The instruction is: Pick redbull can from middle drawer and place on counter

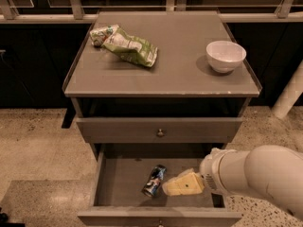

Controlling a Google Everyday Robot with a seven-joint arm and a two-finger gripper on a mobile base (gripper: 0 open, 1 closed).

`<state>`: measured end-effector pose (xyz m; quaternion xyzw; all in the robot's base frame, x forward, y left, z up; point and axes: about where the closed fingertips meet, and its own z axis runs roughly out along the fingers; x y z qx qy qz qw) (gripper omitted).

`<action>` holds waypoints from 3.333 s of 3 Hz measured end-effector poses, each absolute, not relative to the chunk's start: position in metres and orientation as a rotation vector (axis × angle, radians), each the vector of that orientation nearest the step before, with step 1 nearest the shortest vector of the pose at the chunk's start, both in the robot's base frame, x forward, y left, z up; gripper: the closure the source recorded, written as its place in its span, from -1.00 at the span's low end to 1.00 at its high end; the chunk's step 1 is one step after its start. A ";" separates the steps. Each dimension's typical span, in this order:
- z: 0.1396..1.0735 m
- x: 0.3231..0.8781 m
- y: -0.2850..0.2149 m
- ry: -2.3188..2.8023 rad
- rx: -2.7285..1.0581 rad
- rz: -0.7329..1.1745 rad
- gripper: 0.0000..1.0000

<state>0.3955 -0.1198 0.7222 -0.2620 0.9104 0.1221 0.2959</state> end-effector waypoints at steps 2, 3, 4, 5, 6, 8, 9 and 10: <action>0.653 0.384 -0.135 2.526 -0.543 0.320 -1.00; 0.600 0.383 -0.121 2.593 -0.485 0.366 -1.00; 0.563 0.391 -0.091 2.605 -0.447 0.473 -1.00; 0.530 0.397 -0.058 2.595 -0.524 0.594 -1.00; 0.517 0.393 -0.055 2.615 -0.520 0.627 -1.00; 0.493 0.422 -0.062 2.586 -0.421 0.608 -1.00; 0.460 0.478 -0.021 2.540 -0.469 0.650 -1.00; 0.458 0.479 -0.019 2.541 -0.467 0.656 -1.00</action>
Offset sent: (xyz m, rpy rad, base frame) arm -0.0100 0.0014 -0.1680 0.0509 0.2635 -0.2928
